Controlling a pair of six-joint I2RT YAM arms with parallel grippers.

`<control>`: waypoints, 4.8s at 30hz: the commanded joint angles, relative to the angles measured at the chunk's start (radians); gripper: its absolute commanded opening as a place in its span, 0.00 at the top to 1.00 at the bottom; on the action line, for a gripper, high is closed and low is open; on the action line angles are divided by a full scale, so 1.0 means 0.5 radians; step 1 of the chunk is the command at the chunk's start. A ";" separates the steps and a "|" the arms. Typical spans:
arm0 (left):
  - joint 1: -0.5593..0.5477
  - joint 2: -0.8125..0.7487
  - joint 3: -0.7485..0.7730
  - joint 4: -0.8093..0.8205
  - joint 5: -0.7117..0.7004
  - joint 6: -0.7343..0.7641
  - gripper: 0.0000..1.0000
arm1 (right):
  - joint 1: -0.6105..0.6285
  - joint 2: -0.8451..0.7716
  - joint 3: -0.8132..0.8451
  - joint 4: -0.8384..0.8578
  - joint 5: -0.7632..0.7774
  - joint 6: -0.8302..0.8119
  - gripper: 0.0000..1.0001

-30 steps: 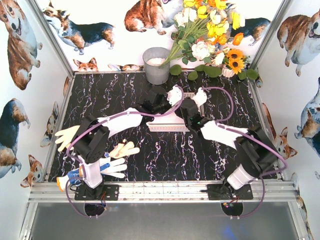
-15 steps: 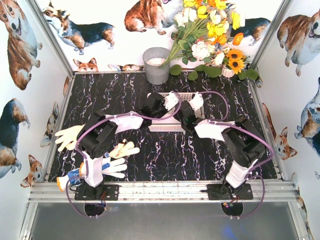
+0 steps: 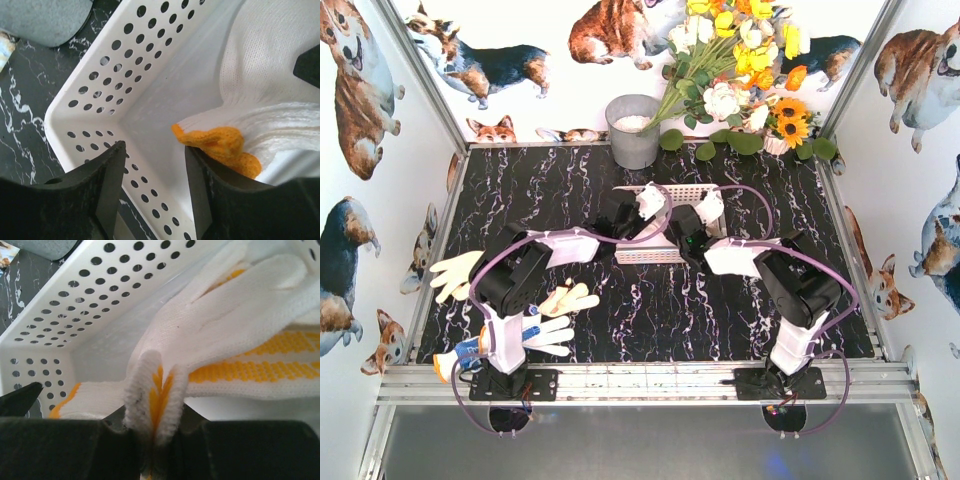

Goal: Put the gloves into the storage basket
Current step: Place the glove in the bin.

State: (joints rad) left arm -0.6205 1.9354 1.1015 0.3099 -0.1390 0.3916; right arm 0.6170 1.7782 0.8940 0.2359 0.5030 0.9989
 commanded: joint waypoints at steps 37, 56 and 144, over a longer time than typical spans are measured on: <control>0.072 -1.385 -0.940 0.159 -0.109 -0.907 0.37 | 0.264 0.457 0.850 -1.405 0.763 1.306 1.00; 0.207 -1.752 -1.165 -0.095 -0.179 -1.093 0.35 | 0.176 0.625 1.110 -1.410 0.710 1.413 1.00; 0.875 -2.196 -0.752 -1.200 0.415 -1.148 0.07 | -0.044 0.502 1.279 -1.867 -1.076 -1.727 0.35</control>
State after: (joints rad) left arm -0.2024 0.8402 0.7292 -0.3115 0.0517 -0.1749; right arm 0.5835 2.0075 1.4837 -0.7521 -0.0898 0.1066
